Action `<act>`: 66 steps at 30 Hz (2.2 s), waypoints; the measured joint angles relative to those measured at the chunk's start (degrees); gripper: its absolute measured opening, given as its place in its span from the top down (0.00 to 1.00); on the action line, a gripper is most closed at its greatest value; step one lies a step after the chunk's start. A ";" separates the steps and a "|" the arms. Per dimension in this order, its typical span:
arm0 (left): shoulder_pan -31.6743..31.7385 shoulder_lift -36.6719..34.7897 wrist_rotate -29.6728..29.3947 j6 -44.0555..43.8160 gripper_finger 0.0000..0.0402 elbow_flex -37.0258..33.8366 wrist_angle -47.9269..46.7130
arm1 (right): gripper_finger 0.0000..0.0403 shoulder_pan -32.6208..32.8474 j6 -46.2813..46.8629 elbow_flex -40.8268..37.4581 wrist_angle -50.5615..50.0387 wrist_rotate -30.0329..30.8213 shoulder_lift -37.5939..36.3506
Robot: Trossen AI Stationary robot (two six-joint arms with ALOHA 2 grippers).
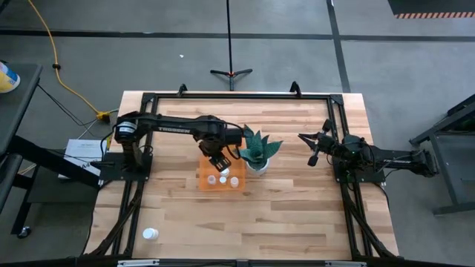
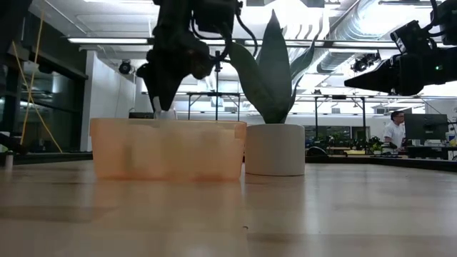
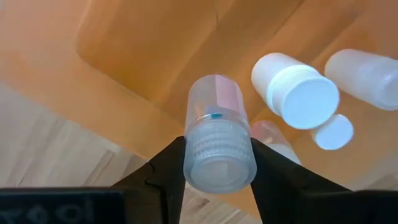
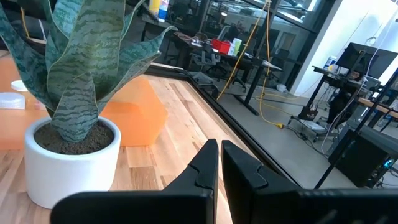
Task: Pick and place pill bottles into a basket
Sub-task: Put the transparent pill bottle into the orange container, then put the white pill bottle into the orange container
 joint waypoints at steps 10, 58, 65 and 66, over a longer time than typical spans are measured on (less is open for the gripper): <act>0.00 3.85 0.11 3.08 0.56 0.00 0.02 | 0.97 0.01 0.00 0.00 -0.02 0.00 0.00; -45.60 -6.39 -2.90 -67.20 0.45 11.35 -9.80 | 0.97 -0.01 0.00 -0.09 0.16 0.04 0.74; -57.02 -6.39 3.85 -96.49 0.45 4.95 -5.22 | 0.97 0.01 0.00 -0.09 0.25 0.04 0.76; -58.24 -6.39 4.92 -98.42 0.45 3.87 -3.81 | 0.97 0.00 0.00 -0.09 0.28 0.04 0.76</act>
